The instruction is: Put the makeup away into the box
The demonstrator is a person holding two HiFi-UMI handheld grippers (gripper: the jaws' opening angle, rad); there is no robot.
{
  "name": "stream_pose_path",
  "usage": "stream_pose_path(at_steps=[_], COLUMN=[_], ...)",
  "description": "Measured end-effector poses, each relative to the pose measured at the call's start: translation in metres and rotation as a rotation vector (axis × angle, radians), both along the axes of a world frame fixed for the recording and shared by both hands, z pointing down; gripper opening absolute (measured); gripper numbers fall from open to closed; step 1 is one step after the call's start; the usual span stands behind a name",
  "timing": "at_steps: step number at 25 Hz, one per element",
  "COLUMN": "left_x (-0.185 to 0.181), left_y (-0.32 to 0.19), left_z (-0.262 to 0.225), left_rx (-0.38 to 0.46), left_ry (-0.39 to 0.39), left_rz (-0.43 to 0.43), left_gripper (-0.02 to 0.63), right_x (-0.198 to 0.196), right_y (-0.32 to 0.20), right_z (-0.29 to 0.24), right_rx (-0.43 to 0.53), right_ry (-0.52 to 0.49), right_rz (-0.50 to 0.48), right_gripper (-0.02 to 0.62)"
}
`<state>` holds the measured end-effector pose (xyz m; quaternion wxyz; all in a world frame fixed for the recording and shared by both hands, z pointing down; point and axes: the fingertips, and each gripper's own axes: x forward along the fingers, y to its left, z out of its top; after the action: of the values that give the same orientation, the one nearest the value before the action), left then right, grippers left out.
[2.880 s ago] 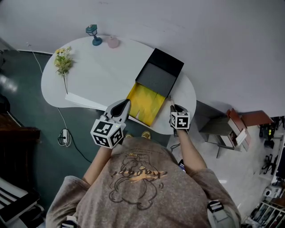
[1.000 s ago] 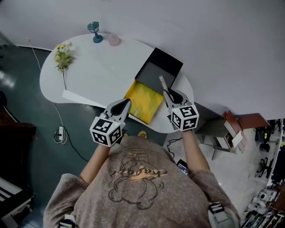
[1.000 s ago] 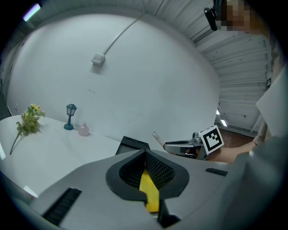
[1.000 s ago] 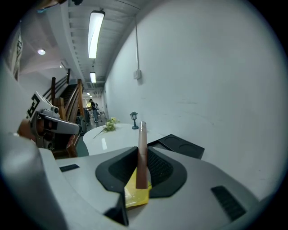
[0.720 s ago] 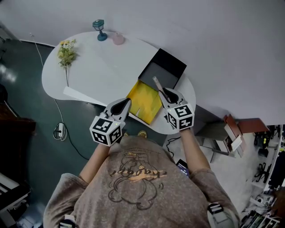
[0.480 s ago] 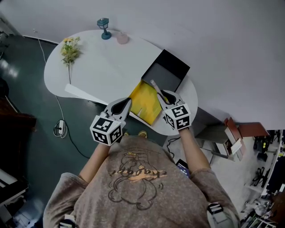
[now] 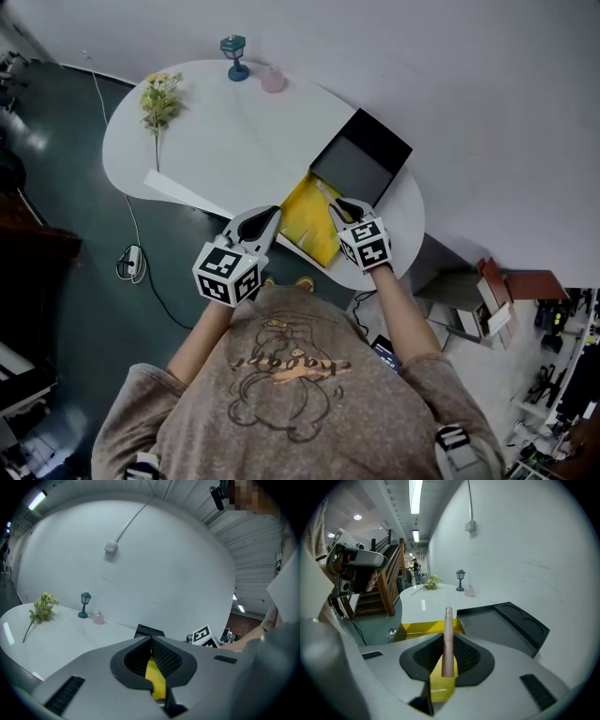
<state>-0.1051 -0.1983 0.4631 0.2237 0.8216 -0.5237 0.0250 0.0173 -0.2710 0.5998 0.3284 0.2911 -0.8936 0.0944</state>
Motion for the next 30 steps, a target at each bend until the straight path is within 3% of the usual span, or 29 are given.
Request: stream_pose_path(at_steps=[30], left_x=[-0.03], left_y=[-0.011], left_z=[0.011], left_rx=[-0.034], left_ry=[0.006], left_rz=[-0.054], left_gripper=[0.021], right_x=[-0.029], right_y=[-0.006], right_z=[0.074], right_rx=[-0.111], right_ry=[0.374], right_rz=[-0.103], right_gripper=[0.072])
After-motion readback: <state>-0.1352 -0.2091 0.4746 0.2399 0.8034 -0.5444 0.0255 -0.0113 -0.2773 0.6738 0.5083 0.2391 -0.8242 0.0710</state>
